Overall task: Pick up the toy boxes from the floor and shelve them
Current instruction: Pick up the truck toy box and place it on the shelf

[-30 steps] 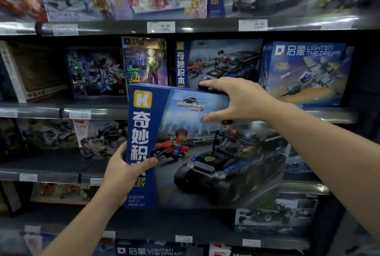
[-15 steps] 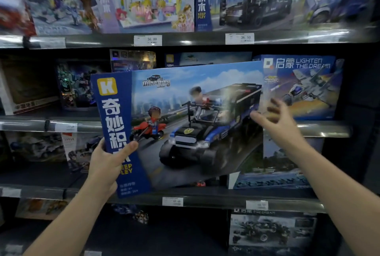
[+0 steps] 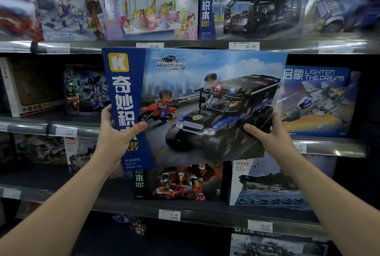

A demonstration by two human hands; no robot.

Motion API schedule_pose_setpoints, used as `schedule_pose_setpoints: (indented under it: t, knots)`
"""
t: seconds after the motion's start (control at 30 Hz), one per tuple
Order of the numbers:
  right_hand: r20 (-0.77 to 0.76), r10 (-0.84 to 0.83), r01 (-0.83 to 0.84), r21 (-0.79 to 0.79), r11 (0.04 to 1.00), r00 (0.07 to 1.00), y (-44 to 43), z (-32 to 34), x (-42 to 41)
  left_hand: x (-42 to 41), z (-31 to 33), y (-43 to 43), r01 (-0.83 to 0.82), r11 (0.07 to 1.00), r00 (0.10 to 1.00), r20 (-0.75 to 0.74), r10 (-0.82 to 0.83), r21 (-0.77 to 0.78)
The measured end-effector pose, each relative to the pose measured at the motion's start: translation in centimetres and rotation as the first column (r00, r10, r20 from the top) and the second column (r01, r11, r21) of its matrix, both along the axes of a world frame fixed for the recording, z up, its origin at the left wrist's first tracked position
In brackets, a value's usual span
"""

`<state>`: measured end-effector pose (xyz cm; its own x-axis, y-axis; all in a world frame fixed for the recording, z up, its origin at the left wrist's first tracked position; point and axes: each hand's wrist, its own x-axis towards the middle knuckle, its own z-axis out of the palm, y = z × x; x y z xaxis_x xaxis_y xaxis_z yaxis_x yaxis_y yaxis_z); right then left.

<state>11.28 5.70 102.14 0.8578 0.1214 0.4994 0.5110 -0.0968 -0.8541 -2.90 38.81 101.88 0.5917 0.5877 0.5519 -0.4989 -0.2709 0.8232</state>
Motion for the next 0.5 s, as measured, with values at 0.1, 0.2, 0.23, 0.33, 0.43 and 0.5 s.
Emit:
schedule_pose_setpoints:
  t: [0.1,0.2,0.23,0.33,0.43,0.5]
  knots:
    - [0.039,-0.025,0.023,0.052,0.998,0.999,0.8,0.8,1.1,1.9,1.2,1.5,-0.003,0.997,1.000,0.019,0.001,0.072]
    - [0.073,-0.084,0.079,0.065,0.995,0.994,1.7,1.5,2.2,4.0,2.3,2.7,0.005,0.992,1.000,0.027,-0.009,0.122]
    - [0.080,-0.103,0.097,0.077,0.992,0.991,2.1,1.7,2.6,4.7,2.6,3.0,0.011,0.991,0.999,0.029,-0.015,0.134]
    - [0.100,-0.159,0.150,0.091,0.984,0.982,3.3,2.3,3.7,6.8,3.3,4.5,0.035,0.989,0.999,0.019,-0.038,0.141]
    - [0.112,-0.199,0.191,0.075,0.979,0.974,4.6,2.4,4.9,9.0,3.7,6.0,0.053,0.986,0.999,-0.006,-0.053,0.159]
    - [0.112,-0.223,0.216,0.068,0.974,0.968,5.4,2.4,5.6,10.2,3.9,6.8,0.078,0.981,0.997,-0.021,-0.075,0.177]
